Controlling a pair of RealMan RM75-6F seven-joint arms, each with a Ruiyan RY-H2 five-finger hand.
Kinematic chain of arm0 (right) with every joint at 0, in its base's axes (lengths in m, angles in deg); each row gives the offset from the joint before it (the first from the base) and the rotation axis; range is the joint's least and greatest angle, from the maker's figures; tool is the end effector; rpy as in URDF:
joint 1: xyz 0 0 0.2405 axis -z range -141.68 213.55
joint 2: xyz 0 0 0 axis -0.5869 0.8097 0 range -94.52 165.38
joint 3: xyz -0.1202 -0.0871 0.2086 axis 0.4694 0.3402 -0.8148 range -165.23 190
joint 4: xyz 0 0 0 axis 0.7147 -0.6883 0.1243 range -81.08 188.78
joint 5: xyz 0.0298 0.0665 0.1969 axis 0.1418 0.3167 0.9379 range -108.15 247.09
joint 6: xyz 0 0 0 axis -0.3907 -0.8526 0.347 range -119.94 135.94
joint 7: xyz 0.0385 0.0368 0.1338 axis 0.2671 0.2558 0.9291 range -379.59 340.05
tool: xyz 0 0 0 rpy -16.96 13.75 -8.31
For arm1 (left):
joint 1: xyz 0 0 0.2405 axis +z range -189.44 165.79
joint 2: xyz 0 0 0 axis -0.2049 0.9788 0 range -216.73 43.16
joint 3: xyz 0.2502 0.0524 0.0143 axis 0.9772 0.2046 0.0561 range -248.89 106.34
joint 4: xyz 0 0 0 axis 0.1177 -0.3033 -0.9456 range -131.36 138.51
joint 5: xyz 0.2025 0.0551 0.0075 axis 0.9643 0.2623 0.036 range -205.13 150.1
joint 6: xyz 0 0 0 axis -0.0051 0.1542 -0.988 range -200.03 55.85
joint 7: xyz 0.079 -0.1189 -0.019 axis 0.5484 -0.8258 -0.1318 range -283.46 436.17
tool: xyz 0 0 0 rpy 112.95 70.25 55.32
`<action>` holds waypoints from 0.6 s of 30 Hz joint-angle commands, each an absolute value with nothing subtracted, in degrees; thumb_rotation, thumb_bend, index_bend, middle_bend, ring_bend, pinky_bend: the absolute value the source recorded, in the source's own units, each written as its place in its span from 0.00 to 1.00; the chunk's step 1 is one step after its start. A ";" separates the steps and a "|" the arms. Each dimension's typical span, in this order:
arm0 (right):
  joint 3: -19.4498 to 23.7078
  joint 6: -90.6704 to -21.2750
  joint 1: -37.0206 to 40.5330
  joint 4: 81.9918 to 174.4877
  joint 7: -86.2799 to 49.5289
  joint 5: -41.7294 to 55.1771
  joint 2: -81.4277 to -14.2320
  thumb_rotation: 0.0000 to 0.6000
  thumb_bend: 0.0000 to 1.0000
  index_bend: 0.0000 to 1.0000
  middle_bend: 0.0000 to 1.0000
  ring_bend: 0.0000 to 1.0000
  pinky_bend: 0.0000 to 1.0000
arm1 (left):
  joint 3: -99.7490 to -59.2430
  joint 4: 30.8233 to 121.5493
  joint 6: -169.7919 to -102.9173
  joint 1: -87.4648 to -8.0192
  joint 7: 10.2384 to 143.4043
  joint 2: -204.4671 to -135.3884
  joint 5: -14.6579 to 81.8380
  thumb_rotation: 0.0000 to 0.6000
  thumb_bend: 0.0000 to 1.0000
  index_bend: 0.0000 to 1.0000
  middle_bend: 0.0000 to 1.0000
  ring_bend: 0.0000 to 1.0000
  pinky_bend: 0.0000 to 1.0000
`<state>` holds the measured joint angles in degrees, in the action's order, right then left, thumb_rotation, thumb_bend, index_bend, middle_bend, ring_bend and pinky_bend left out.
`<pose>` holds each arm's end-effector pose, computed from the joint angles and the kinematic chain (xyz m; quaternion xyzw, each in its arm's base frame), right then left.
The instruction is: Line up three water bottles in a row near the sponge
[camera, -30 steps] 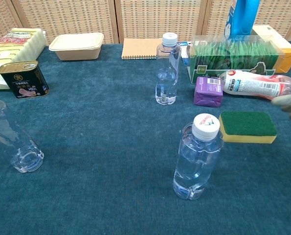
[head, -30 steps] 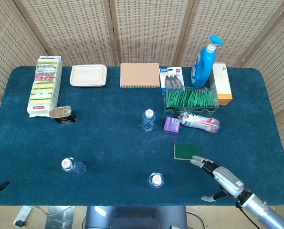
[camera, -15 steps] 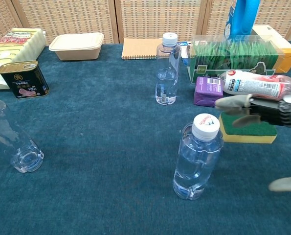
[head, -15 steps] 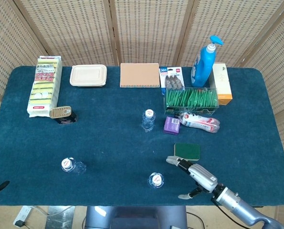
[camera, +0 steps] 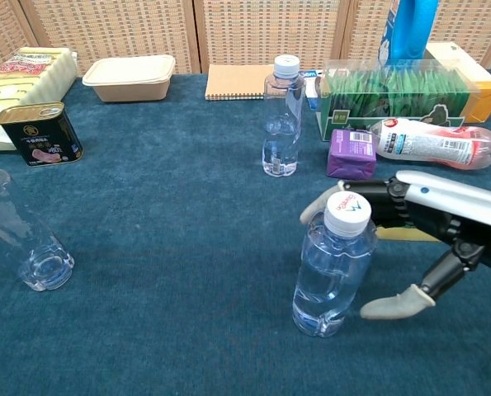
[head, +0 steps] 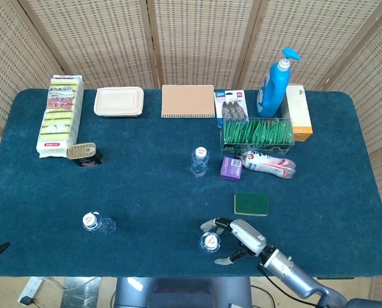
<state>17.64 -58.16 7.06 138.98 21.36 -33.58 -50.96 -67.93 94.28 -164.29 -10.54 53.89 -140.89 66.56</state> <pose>-0.1834 -0.2189 -0.0236 0.6420 -0.5854 0.4883 0.0811 -0.3245 0.1241 0.2112 -0.5720 -0.4484 -0.4364 0.5303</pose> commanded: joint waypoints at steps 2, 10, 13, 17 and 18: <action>17.97 -58.63 7.02 139.08 21.09 -33.04 -51.86 1.00 0.14 0.43 0.52 0.46 0.55 | -68.04 93.92 -164.64 -10.33 53.00 -140.80 66.26 1.00 0.11 0.00 0.00 0.00 0.04; 18.21 -61.46 7.91 138.66 20.26 -32.36 -52.79 1.00 0.26 0.53 0.62 0.54 0.66 | -67.85 93.47 -164.90 -10.24 51.86 -140.64 66.72 1.00 0.11 0.00 0.00 0.00 0.04; 17.49 -62.75 8.20 140.05 18.03 -31.96 -52.50 1.00 0.28 0.53 0.62 0.54 0.66 | -67.80 93.46 -164.91 -10.23 51.58 -140.58 66.79 1.00 0.10 0.00 0.00 0.00 0.04; 15.20 -62.95 7.47 142.67 13.97 -30.71 -51.48 1.00 0.28 0.54 0.62 0.54 0.66 | -67.68 93.53 -164.80 -10.30 51.51 -140.50 67.03 1.00 0.11 0.00 0.00 0.00 0.04; 14.51 -62.63 7.15 143.22 13.09 -30.13 -51.22 1.00 0.28 0.54 0.62 0.54 0.66 | -67.64 93.53 -164.76 -10.32 51.49 -140.48 67.11 1.00 0.11 0.00 0.00 0.00 0.05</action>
